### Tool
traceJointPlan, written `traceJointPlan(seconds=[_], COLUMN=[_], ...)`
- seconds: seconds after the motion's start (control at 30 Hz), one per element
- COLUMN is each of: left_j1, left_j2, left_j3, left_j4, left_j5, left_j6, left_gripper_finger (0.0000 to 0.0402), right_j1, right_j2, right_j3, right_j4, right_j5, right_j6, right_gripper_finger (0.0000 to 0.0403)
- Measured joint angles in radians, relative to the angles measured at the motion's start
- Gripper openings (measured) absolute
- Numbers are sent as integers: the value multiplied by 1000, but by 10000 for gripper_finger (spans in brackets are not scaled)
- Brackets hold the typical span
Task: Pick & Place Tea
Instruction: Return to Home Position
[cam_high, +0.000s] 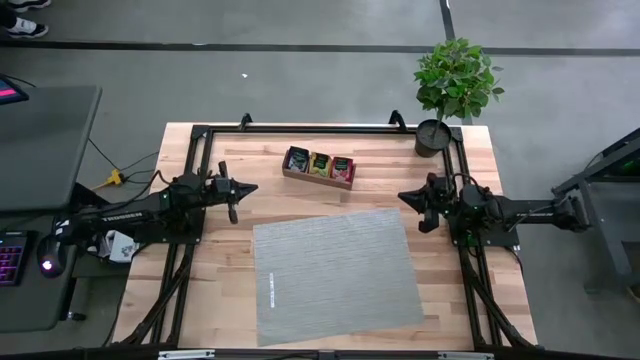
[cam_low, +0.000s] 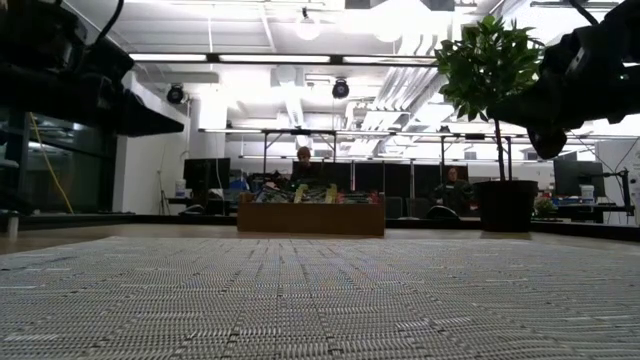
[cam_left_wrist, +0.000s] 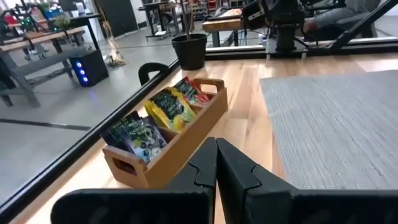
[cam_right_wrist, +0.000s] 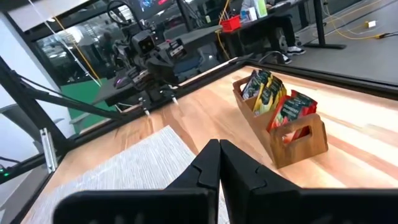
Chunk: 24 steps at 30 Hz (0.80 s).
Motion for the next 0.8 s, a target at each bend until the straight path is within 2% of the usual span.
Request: traceJointPlan(seconds=[0.23,0.8], left_j1=[0,0], left_j2=[0,0], left_j3=[0,0], left_j4=[-1,-24], left_j5=[-14,-16], left_j6=[51,52], left_gripper_finger=[1,1], right_j1=[0,0], right_j2=[0,0], right_j3=[0,0], right_j4=[0,0], right_j5=[-7,-7], right_j6=[0,0], right_gripper_finger=[7,11])
